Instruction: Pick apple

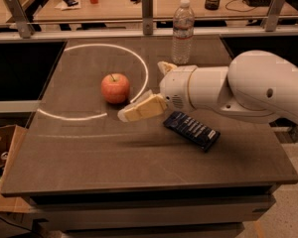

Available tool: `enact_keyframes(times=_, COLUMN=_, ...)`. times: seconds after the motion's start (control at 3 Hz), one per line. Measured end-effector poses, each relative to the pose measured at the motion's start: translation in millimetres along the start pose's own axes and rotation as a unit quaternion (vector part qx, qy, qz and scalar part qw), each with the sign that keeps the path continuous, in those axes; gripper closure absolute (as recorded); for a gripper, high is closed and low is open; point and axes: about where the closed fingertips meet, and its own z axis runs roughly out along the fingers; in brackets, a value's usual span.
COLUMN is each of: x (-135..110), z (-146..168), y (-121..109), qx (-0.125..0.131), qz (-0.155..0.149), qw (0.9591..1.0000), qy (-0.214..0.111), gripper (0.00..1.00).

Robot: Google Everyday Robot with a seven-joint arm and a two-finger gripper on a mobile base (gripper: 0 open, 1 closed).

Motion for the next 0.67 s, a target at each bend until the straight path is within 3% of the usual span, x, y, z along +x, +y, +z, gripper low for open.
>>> enact_keyframes(times=0.67, x=1.6, z=57.3, y=2.3, qx=-0.030, qz=-0.004, qw=0.9993, qy=-0.021, gripper=0.00)
